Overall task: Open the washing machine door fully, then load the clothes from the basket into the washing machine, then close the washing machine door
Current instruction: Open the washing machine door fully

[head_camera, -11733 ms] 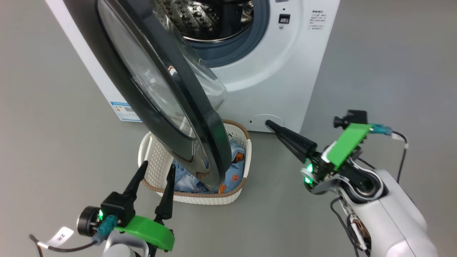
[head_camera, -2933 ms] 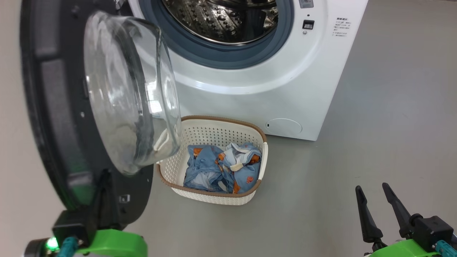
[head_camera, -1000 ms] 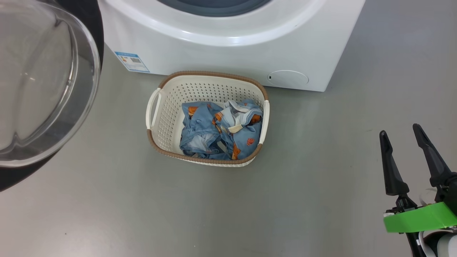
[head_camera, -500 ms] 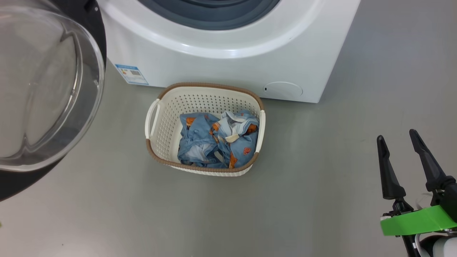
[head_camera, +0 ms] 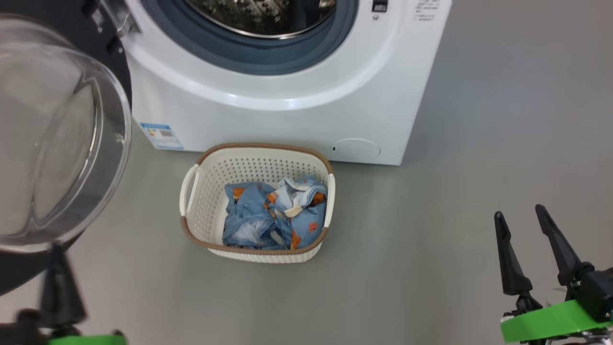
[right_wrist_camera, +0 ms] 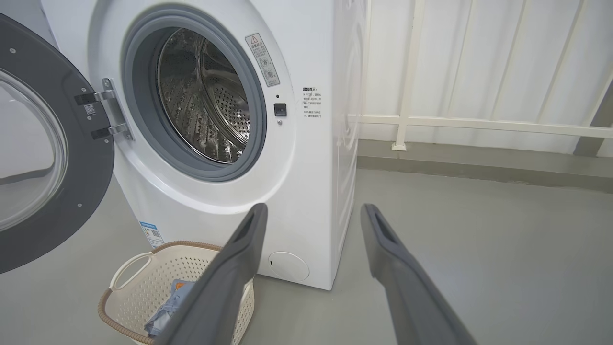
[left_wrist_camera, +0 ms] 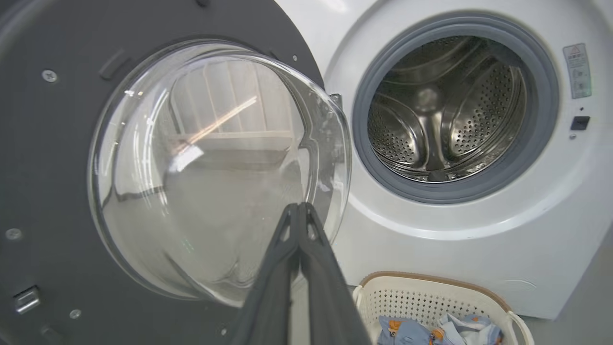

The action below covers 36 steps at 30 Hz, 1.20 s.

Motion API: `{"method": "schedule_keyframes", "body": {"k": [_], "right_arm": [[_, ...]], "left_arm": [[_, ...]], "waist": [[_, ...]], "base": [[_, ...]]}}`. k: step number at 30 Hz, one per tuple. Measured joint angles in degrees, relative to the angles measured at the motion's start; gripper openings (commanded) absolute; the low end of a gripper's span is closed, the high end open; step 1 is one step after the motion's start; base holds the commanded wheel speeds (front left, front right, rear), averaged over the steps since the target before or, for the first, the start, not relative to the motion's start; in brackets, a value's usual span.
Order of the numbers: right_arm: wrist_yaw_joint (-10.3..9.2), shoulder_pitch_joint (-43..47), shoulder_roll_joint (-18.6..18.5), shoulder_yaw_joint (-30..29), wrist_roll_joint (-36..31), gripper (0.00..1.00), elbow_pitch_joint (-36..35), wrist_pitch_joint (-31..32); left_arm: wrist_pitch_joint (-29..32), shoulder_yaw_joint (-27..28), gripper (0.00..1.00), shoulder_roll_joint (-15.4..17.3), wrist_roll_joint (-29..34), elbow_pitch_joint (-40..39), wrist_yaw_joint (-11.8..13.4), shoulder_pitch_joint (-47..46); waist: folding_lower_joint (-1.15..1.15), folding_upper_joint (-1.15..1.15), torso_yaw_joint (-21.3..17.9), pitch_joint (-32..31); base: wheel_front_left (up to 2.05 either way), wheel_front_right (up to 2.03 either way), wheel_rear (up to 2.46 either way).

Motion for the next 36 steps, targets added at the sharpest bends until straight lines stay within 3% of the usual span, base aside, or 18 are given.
{"method": "schedule_keyframes", "body": {"k": [6, 13, 14, 15, 17, 18, 19, 36], "right_arm": [[0.00, 2.14, 0.60, 0.68, 0.01, 1.00, 1.36, -0.31], [0.00, 3.41, 0.77, 2.40, 0.01, 1.00, 2.41, -0.30], [0.00, 3.70, 0.77, 2.56, 0.01, 1.00, 2.56, -0.22], [0.00, 4.05, 0.77, 2.70, 0.03, 1.00, 2.59, -0.20], [0.00, 4.74, 0.78, 2.96, 0.13, 1.00, 2.80, 0.16], [0.00, 4.88, 0.78, 3.10, 0.24, 1.00, 2.85, 0.30], [0.00, 5.07, 0.76, 3.24, 0.45, 1.00, 2.80, 0.30], [0.00, 5.89, 0.82, 2.74, 0.52, 1.00, 1.97, 0.31]], "left_arm": [[0.30, -9.28, 0.00, 0.13, -0.98, -0.46, 1.51, 4.48], [2.16, -13.43, 0.00, 0.31, -2.03, 0.14, 1.85, 6.35], [2.57, -14.19, 0.24, 0.35, -2.24, 0.37, 1.85, 6.94], [2.82, -14.59, 0.24, 0.35, -2.29, 0.65, 1.85, 7.21], [3.43, -15.17, 0.50, 0.36, -2.47, 0.98, 1.83, 7.57], [3.55, -15.32, 0.90, 0.36, -2.47, 1.05, 1.85, 7.84], [3.55, -15.35, 1.00, 0.36, -2.47, 1.07, 1.85, 8.15], [6.08, -16.78, 1.00, 0.66, -2.29, 2.03, 3.45, 9.38]], "waist": [[0.00, 0.00, -2.22, -2.78], [0.00, 0.00, -5.50, -5.81], [0.00, 0.00, -6.30, -6.75], [0.00, 0.00, -6.68, -7.20], [0.00, 0.00, -7.41, -8.10], [0.00, 0.00, -7.77, -8.50], [0.00, 0.00, -8.16, -8.84], [0.00, 0.00, -10.78, -11.41]], "base": [[0.00, 0.00, 0.00], [0.00, 0.00, 0.00], [0.00, 0.00, 0.00], [0.00, 0.00, 0.00], [0.00, 0.00, 0.00], [0.00, 0.00, 0.00], [0.00, 0.00, 0.00], [0.00, 0.00, 0.00]]}}
